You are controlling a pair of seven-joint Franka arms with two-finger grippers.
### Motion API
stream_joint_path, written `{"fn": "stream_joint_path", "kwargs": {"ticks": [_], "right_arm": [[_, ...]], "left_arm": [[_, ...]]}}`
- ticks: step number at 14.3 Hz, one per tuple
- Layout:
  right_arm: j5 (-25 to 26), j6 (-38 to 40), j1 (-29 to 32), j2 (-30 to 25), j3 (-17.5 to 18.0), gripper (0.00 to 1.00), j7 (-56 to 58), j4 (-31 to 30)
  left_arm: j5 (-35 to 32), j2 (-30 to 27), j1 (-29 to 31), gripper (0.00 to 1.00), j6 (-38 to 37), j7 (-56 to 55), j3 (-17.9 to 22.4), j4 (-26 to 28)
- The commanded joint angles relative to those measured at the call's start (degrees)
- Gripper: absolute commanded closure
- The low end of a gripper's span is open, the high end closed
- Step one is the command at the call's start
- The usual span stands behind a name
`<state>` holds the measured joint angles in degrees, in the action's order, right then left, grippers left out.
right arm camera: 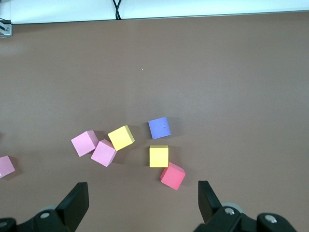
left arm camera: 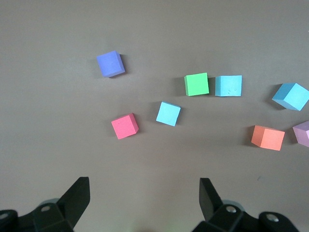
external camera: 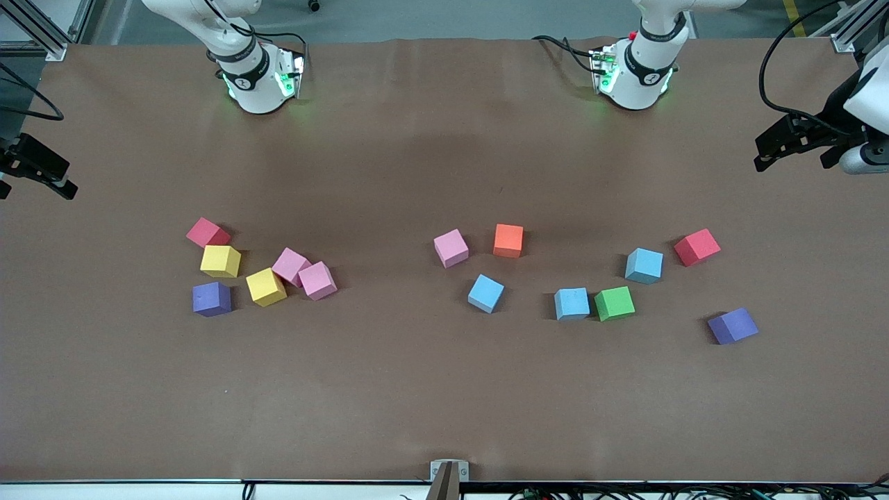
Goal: Arrange 11 blocks into digit 3
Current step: 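Reach the right gripper to a pink block while the left gripper reaches another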
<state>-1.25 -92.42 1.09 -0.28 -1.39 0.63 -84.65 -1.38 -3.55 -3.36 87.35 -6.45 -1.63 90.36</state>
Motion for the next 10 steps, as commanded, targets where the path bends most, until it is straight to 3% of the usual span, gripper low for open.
{"fn": "stream_joint_path", "kwargs": {"ticks": [1, 7, 10], "right_arm": [[0.37, 0.23, 0.06, 0.36, 0.24, 0.0, -0.63, 0.8], [0.37, 0.23, 0.06, 0.36, 0.24, 0.0, -0.63, 0.8], [0.37, 0.31, -0.12, 0.45, 0.33, 0.0, -0.45, 0.63]], "left_arm": [[-0.37, -0.32, 0.02, 0.0, -0.51, -0.67, -0.22, -0.36], [-0.55, 1.25, -0.94, 0.0, -0.51, -0.67, -0.56, -1.94], [-0.29, 2.31, -1.38, 0.0, -0.51, -0.84, -3.37, -1.5]]}}
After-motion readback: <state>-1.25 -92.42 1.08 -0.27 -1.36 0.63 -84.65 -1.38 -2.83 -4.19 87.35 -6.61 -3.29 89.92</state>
